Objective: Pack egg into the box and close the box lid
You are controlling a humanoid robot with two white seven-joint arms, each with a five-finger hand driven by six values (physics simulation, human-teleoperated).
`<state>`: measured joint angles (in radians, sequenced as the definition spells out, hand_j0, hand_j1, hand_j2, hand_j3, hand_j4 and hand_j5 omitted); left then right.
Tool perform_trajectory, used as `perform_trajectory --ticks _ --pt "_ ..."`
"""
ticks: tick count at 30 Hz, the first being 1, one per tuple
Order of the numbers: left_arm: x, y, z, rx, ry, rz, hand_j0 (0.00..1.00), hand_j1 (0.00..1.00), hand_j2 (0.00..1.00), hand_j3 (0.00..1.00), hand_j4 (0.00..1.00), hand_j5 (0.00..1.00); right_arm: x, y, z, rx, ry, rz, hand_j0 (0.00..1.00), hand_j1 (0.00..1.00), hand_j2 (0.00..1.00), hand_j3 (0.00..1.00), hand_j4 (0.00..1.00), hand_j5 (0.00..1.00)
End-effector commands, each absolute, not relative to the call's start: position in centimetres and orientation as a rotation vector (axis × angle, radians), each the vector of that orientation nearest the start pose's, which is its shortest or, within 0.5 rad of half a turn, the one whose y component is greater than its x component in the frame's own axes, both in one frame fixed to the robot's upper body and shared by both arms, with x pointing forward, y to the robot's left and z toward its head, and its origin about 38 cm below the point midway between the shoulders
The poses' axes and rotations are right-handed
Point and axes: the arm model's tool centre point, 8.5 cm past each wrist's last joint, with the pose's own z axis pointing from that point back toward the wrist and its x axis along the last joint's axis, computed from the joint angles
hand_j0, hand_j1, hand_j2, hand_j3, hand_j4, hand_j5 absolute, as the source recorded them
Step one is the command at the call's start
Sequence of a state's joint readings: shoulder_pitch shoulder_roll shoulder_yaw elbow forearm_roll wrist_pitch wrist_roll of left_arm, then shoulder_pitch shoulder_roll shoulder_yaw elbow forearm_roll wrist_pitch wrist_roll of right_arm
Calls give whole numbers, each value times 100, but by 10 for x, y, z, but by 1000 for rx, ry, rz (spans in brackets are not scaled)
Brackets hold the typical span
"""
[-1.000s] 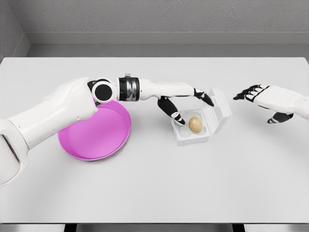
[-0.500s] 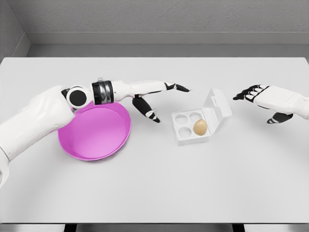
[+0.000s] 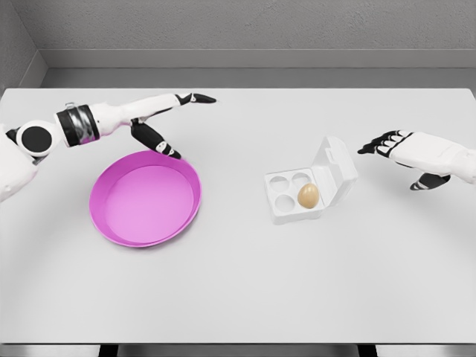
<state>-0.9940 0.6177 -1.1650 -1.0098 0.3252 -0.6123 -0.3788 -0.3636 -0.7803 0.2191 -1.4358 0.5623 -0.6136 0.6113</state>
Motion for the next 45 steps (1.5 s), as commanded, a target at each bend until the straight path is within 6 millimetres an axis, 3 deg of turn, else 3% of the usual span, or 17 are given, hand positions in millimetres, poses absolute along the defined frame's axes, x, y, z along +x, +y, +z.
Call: perform_trajectory --ticks 1,17,39,45 --pt "500 253 204 -103 -1641 -1547 100 100 100 100 100 100 411 -372 189 -546 -1247 1966 100 100 100 100 100 100" --pt "489 273 206 -85 -1623 -1555 100 100 100 100 100 100 402 -348 198 -538 -1306 2031 100 100 100 100 100 100" --pt "484 283 200 -88 -1572 -1592 100 100 100 100 100 100 398 -343 200 -519 -1326 2040 100 100 100 100 100 100" --pt "482 287 197 -102 -1573 -1577 100 100 100 100 100 100 393 -334 202 -513 -1348 2061 100 100 100 100 100 100"
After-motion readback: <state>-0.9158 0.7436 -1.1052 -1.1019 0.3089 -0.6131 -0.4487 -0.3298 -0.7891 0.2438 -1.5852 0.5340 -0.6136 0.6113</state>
